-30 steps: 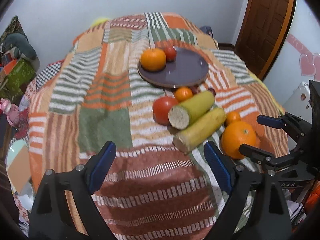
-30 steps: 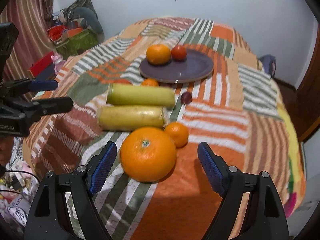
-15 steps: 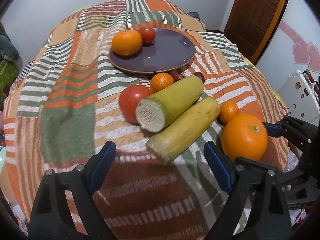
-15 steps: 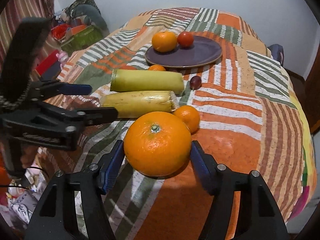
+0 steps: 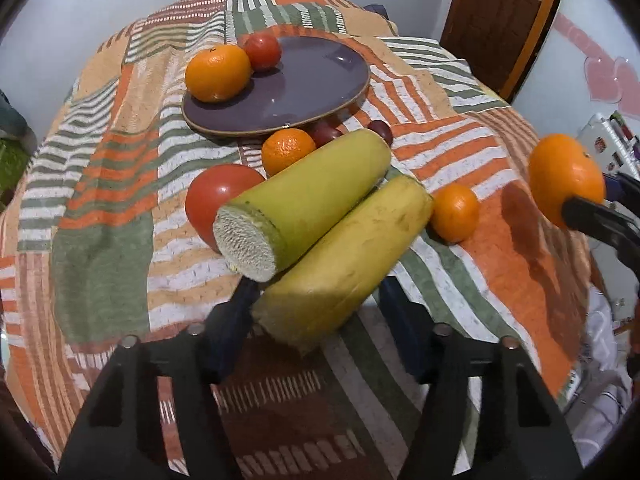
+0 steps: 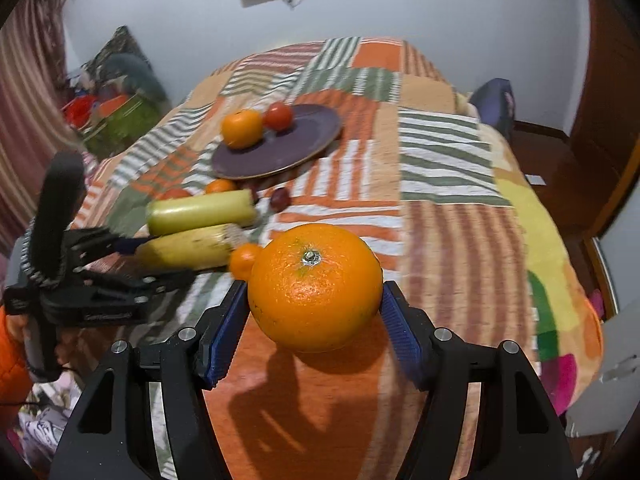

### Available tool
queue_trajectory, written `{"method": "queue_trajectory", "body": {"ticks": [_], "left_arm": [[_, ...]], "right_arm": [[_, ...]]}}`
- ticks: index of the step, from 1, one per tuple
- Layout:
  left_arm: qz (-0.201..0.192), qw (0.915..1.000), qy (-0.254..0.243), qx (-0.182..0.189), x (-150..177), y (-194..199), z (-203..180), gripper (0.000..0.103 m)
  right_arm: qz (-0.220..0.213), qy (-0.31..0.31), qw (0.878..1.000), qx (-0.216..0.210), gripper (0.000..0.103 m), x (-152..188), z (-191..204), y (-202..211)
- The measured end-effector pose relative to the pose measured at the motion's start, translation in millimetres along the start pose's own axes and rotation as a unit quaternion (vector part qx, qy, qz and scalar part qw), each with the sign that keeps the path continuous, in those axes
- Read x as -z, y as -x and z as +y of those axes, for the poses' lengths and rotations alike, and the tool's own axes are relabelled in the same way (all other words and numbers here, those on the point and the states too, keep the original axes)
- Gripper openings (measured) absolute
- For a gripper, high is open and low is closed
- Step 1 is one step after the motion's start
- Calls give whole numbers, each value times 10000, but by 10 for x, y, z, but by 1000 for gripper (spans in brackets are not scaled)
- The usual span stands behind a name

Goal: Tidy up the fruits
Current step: 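Grasp and lift the yellow cob with the left tool while the right tool holds the orange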

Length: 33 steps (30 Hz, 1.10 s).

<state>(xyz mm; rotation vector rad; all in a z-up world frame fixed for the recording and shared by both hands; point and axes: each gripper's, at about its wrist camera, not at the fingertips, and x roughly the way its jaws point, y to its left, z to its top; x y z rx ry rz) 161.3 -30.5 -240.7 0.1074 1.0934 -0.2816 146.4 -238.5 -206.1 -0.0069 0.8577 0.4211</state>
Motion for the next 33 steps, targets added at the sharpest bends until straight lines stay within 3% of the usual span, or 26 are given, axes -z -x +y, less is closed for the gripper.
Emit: {"method": "queue_trajectory", "body": {"ticks": [9,14,19,29,33], "left_arm": [[176,9976,-263,617,200,239,-287,35],[155,9980,-391,479,170,313,-409,35],[-33,9980,-403,478,13,375,-400,44],[408,9979,-271,418,-193,-118,-441,44],[392,9984,-239,340,-210,-223,-457,39]], "right_arm": [[-3,-64,10000,-36,63,-22,-61,-26],[29,-102,9999,-36,63,-8,-122,-49],[73,-154,9999,22,63,11,-193,-58],[100,-206,9997,-5,63,7,-292,-67],[102,-247,9996,-22,63,-6,-315,-84]]}}
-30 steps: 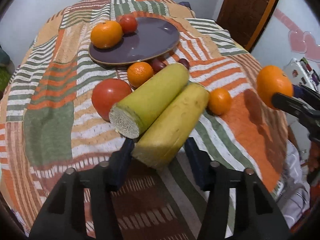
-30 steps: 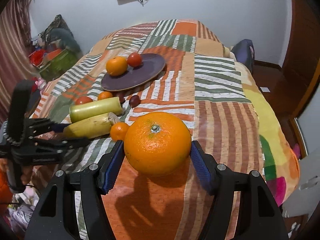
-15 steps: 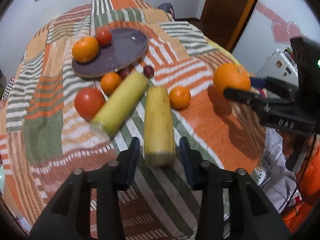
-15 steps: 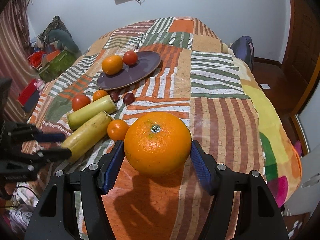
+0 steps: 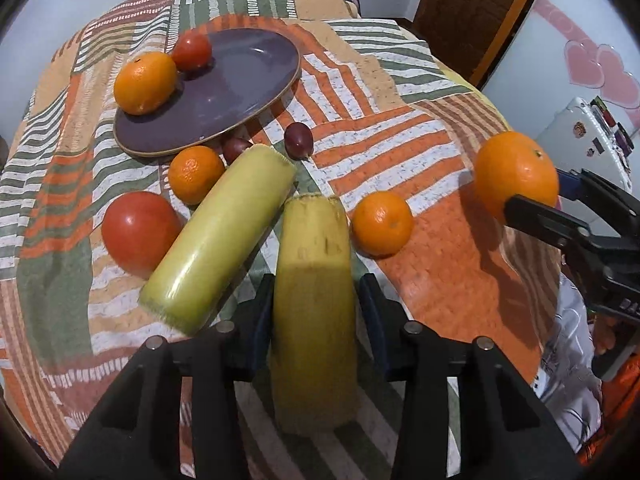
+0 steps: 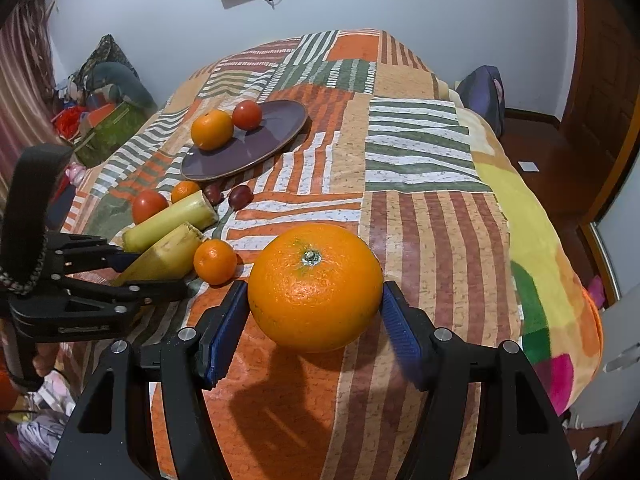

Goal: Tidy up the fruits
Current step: 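Grasp and lift the yellow cob with the left tool while the right tool holds the orange, then lower the cob and orange onto the purple plate and open both tools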

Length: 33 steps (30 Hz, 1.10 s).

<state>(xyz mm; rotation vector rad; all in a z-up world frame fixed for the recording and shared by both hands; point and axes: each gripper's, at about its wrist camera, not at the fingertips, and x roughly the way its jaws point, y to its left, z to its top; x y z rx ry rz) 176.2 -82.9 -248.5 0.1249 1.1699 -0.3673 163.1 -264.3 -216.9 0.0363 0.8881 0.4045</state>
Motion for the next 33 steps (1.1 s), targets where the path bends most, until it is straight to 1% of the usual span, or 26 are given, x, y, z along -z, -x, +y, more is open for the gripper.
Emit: {"method": "queue_trajectory", "body": {"ticks": [2,7,9,12,18,25,33], "left_arm": [[-39,10000,35,-35,-9,-19,4,36],[-112,9999,97,-68,27,39,35,36],[-150,9998,99,-26,41,89,44,36],[-280,9995,117,-50,43,202,61,36],[-635,9977,246,3,-35,470,133,36],[-1040,9941,300,-112,-237,707,278,36],[-1312,9905,360,-216,-554,782,490,36]], "right_arm": [[4,-4,10000,-6,63,-10,-6,-13],[-16,38,10000,-2,63,-52,0,-24],[-34,22,10000,-3,63,-79,4,-25],[-110,-34,9999,-60,63,-139,14,-27],[-289,77,9995,-82,63,-307,110,-20],[-635,260,9975,-139,63,-609,222,28],[-862,537,9947,-131,63,-928,323,-64]]}}
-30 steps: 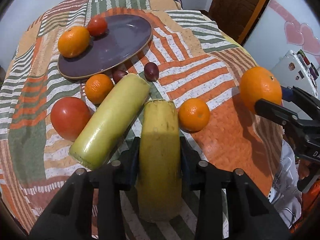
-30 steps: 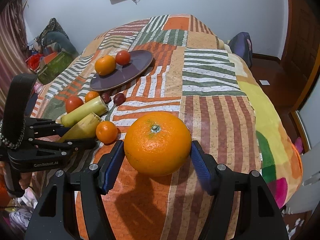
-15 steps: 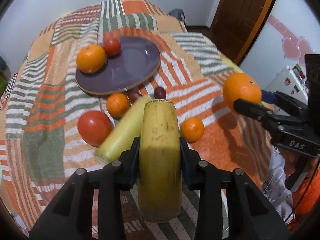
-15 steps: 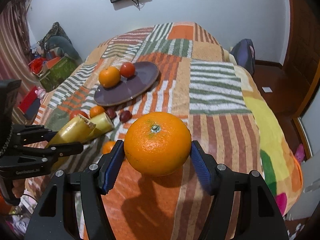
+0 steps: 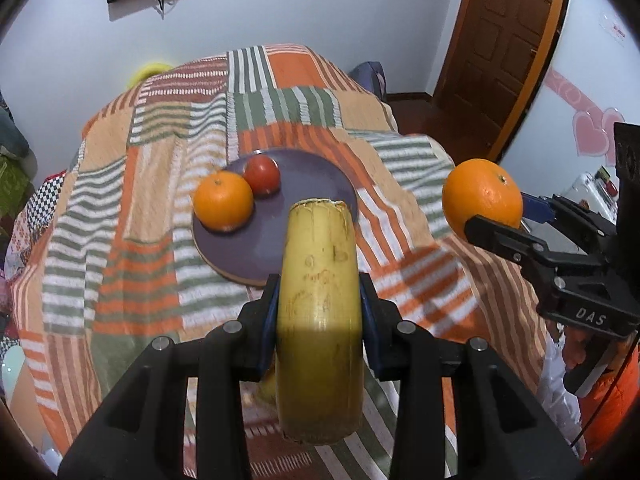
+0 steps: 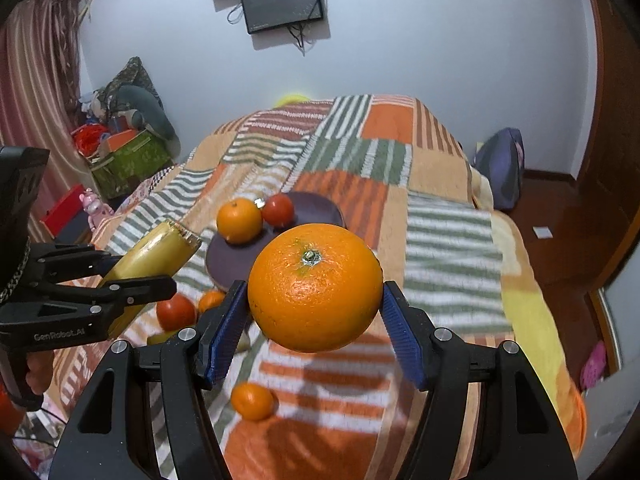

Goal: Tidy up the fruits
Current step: 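Lower the cob and orange onto the purple plate and open both tools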

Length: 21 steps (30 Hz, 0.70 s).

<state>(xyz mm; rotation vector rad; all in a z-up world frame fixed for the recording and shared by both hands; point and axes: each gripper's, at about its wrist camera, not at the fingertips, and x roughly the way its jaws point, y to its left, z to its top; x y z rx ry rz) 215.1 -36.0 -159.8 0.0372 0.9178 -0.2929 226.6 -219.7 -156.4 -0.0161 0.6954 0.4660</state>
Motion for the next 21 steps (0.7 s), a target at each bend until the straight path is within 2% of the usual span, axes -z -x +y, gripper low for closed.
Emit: {"method": "queue_trajectory", "body": {"ticks": [8,21], "left_arm": [[1,9999,24,-132,-288,-310,212,36],[458,9989,-97,-80,-533,-992,472,36]], "right_arm": [[-27,123,9999,-36,63,-210,-6,-283],[341,275,9989,-169,63,-446,-28,-1006]]}}
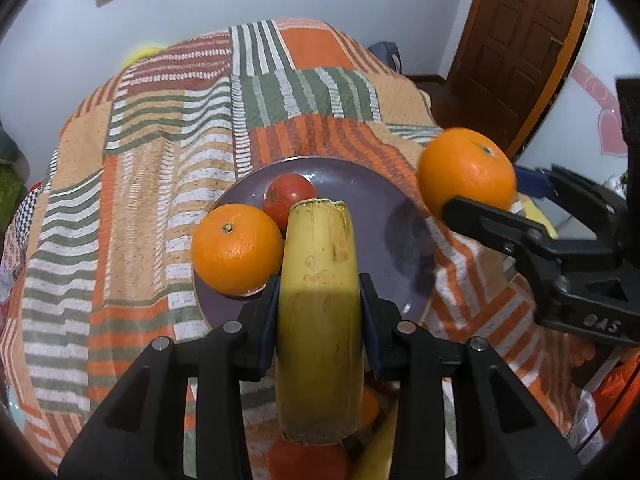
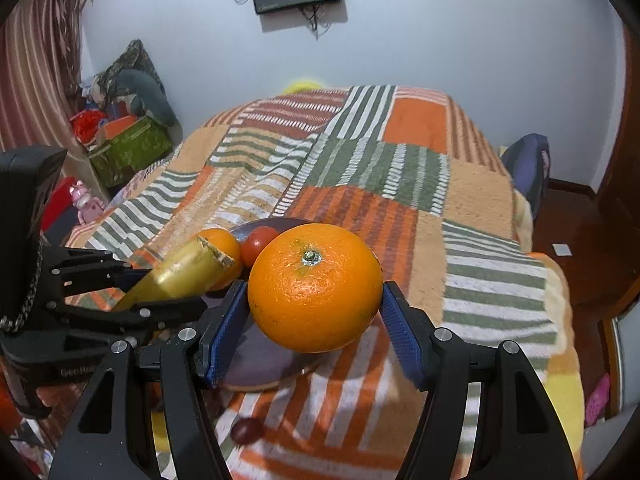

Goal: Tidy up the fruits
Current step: 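Lower the cob and orange onto the purple plate and open both tools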

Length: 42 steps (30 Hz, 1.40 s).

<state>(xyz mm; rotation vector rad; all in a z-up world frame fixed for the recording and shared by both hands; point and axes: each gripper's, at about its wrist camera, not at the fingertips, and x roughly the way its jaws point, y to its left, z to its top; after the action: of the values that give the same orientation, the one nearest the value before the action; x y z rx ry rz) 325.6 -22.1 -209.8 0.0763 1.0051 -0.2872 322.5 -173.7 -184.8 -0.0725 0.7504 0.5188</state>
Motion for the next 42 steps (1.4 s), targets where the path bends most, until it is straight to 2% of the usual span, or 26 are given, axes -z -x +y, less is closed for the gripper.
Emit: {"method": "queue_trajectory", "body": {"ticks": [11,19,27,33,37,42], "left_arm": [[113,9998,-107,129,-35,-230,116,36],[94,9994,-260,184,-49,-268,87,36],[105,9994,-287,190,-43,-269,89,36],[161,9995,-197,188,-57,-270,100,36],[90,9999,-106,68,-69,-180,119,37],[-71,10000,43,-37,-46,43,165,37]], "right_arm": [[360,40,9993,-9,63,-139,-56,-473],[558,249,9981,-47,63,-168,20,-660],[614,546,9965,139,63,-182,91,-763],[681,574,9959,143,65,-207,95,-774],[486,565,9972,49,76,-252,120,-645],[283,638,9975,125,77,-271,188,-408]]}}
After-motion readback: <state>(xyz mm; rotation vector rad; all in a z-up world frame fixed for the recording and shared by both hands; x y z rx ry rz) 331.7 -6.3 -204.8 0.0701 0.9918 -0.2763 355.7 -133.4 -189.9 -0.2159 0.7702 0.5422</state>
